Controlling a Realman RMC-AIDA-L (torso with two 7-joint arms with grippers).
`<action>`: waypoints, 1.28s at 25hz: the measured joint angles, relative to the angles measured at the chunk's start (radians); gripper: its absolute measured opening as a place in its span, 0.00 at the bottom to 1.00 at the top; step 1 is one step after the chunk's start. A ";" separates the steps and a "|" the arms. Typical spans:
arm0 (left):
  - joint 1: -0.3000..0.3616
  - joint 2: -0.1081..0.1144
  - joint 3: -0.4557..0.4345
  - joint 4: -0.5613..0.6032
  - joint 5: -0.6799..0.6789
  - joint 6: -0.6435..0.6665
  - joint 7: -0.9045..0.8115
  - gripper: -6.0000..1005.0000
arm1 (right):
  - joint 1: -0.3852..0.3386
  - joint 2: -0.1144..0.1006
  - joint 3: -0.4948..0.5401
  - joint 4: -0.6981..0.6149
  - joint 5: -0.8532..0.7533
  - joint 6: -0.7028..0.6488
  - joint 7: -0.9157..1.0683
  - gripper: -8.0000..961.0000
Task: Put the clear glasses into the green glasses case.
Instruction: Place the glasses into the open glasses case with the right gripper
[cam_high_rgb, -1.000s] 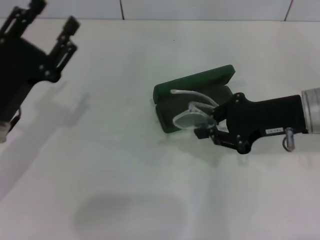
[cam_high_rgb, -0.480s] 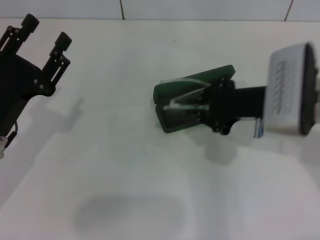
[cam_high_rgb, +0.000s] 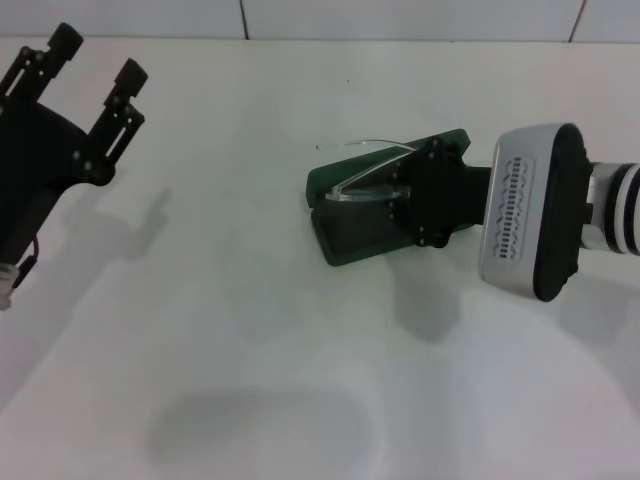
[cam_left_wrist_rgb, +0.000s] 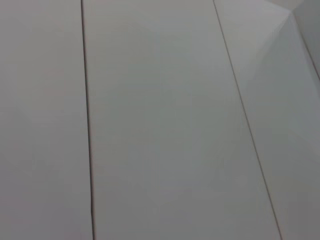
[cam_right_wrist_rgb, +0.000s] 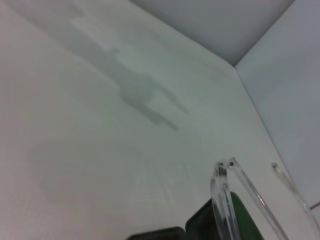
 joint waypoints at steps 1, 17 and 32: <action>-0.005 0.000 0.000 0.000 0.001 -0.004 0.000 0.64 | 0.000 0.000 -0.006 0.004 0.000 0.013 -0.021 0.14; -0.023 0.000 0.000 0.002 -0.001 -0.022 -0.003 0.64 | 0.007 -0.002 -0.036 0.046 -0.023 0.077 -0.046 0.14; -0.034 0.000 0.006 0.000 0.005 -0.022 -0.014 0.64 | 0.013 0.003 -0.045 0.092 -0.093 0.100 0.034 0.14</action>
